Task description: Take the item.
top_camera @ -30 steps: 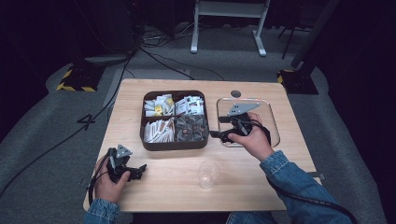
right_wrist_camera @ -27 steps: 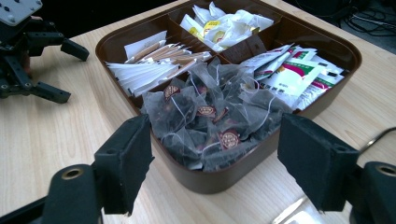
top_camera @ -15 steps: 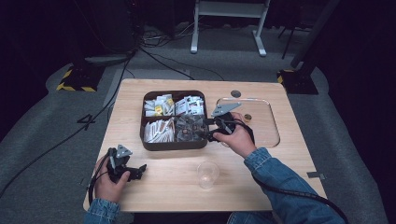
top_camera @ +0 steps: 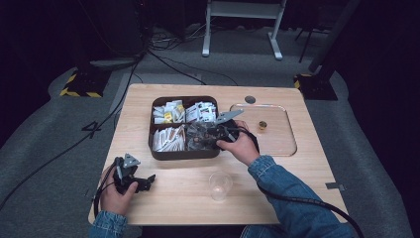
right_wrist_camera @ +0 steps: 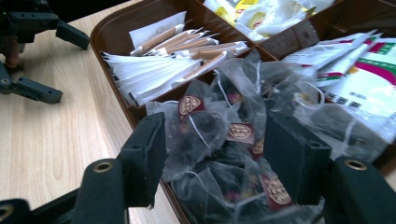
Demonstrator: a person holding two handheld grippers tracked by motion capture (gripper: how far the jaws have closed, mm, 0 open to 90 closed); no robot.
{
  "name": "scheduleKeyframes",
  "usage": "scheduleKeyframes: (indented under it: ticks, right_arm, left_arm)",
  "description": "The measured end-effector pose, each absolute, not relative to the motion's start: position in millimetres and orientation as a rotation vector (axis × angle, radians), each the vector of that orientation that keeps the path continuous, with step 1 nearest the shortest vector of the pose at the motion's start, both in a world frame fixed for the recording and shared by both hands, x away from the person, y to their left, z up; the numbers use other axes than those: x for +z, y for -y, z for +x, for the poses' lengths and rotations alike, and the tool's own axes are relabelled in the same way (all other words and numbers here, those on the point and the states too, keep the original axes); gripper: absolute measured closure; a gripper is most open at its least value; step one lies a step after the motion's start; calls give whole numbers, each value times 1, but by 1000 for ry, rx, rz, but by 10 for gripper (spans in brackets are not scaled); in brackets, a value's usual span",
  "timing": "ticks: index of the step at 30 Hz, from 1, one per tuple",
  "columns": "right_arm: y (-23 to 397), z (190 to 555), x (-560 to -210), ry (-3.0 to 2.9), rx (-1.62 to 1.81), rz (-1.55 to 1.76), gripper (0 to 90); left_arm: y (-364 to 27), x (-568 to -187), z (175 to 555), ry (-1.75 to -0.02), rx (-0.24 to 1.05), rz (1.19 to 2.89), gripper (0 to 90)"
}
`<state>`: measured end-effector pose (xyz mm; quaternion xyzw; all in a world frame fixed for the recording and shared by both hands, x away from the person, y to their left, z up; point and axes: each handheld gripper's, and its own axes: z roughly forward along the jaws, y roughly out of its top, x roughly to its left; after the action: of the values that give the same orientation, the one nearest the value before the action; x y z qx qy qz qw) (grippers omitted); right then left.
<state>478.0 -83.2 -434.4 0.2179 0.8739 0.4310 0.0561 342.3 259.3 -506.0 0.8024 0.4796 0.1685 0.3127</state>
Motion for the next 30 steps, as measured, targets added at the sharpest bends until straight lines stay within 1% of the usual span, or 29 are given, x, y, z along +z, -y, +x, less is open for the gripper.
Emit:
scheduleKeyframes:
  ticks: [3,4,5,9,10,11,12,13,14,15,19,22,27,30]
  right_arm:
    - [80,478,-436,-2655,1311,652,420]
    - [78,478,-437,-2660,1304,644,434]
    - [75,479,-440,-2669,1297,636,467]
    - [72,480,-443,-2675,1290,641,501]
    - [70,481,-446,-2691,1287,636,549]
    - [70,481,-446,-2691,1287,636,549]
    - [68,481,-448,-2707,1282,635,587]
    - [68,481,-448,-2707,1282,635,587]
    - [66,481,-451,-2719,1270,628,651]
    - [66,480,-451,-2723,1266,625,670]
    - [66,478,-449,-2710,1268,596,798]
    - [67,476,-446,-2705,1266,574,819]
    - [67,474,-443,-2688,1297,559,821]
    - [70,472,-435,-2658,1339,552,822]
  left_arm:
    - [-259,-506,342,-1265,445,2116,3]
    - [-259,-506,342,-1267,445,2115,3]
    - [-259,-506,342,-1265,444,2116,3]
    - [-259,-506,342,-1265,445,2117,3]
    - [-259,-506,342,-1265,444,2117,3]
    - [-259,-506,342,-1267,445,2115,3]
    - [-259,-506,342,-1265,444,2117,3]
    - [-259,-506,342,-1265,444,2117,3]
    - [-259,-506,342,-1265,446,2118,3]
    - [-259,-506,342,-1265,444,2117,3]
    - [-259,-506,342,-1267,444,2115,3]
    - [-259,-506,342,-1266,444,2116,3]
    - [-259,-506,342,-1266,444,2116,3]
    - [-259,-506,342,-1265,444,2116,3]
